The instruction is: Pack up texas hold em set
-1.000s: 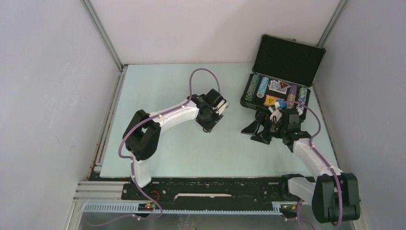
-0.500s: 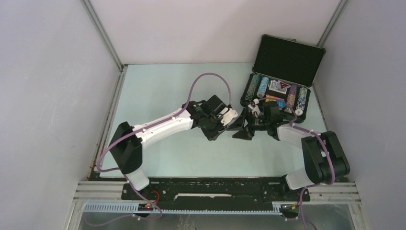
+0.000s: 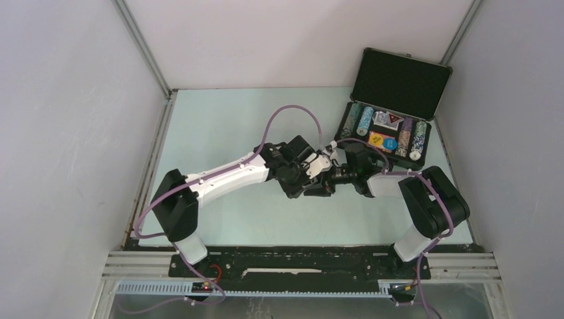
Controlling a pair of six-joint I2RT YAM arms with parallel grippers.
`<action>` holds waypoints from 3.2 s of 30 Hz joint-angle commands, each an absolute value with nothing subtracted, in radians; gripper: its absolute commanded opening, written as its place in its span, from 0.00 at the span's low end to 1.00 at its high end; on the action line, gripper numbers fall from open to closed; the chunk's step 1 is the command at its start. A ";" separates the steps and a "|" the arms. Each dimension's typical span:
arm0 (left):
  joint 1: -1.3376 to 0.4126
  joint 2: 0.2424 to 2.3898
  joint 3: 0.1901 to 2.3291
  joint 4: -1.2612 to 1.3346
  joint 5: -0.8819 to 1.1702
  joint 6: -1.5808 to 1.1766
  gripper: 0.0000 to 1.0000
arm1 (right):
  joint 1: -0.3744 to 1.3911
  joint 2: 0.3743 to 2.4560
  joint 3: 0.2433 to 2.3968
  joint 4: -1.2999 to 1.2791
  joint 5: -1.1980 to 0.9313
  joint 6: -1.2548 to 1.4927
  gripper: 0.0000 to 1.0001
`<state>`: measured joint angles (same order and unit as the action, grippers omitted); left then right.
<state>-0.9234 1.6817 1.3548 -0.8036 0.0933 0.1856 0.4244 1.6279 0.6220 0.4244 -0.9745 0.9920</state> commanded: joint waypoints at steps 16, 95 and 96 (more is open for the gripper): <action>-0.937 1.638 1.327 -0.772 0.122 0.209 0.15 | 0.511 1.641 0.647 0.516 -0.913 0.999 0.18; -0.690 0.789 1.099 -0.419 -0.125 -0.143 1.00 | 0.434 1.904 1.543 -0.654 0.178 -0.742 0.00; -0.689 0.788 1.099 -0.419 -0.127 -0.141 1.00 | 0.433 1.908 1.545 -0.655 0.177 -0.744 0.00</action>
<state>-0.6971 0.7940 1.0889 -0.4294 -0.1360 -0.1326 0.4393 1.8965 1.5303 -0.6689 0.1764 -0.7200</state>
